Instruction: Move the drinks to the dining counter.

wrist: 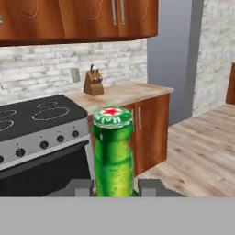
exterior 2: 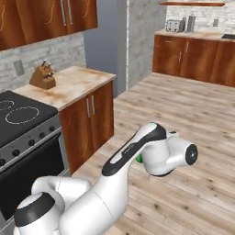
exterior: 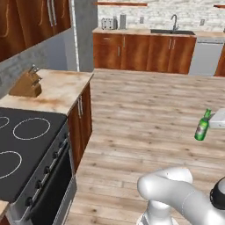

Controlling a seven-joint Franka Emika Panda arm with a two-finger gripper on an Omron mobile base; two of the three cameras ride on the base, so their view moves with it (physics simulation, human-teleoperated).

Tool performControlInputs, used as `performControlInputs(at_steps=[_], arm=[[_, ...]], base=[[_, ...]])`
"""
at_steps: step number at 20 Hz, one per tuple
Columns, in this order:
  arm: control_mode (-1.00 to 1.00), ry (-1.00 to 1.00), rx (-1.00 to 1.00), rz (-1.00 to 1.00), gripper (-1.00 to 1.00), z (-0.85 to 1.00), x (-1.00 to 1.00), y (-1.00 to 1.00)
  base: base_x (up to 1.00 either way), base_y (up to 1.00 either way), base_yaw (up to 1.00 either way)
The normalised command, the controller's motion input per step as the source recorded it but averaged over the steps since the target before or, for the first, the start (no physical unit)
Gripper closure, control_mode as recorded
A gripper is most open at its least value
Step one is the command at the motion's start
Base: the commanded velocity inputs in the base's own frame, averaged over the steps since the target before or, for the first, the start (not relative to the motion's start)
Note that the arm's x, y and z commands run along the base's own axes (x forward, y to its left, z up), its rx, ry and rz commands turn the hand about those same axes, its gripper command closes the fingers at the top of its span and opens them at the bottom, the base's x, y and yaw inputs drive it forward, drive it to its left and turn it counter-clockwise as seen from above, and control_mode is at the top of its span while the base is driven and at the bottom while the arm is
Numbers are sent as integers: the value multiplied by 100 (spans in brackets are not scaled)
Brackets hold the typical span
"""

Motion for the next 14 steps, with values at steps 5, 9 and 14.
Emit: performControlInputs(at_steps=[5, 9, 14], arm=[[100, 0, 0, 0, 100, 0, 0, 0], [100, 0, 0, 0, 100, 0, 0, 0], [100, 0, 0, 0, 100, 0, 0, 0]], base=[[61, -66, -59], [71, -62, -56], [62, -65, -58]])
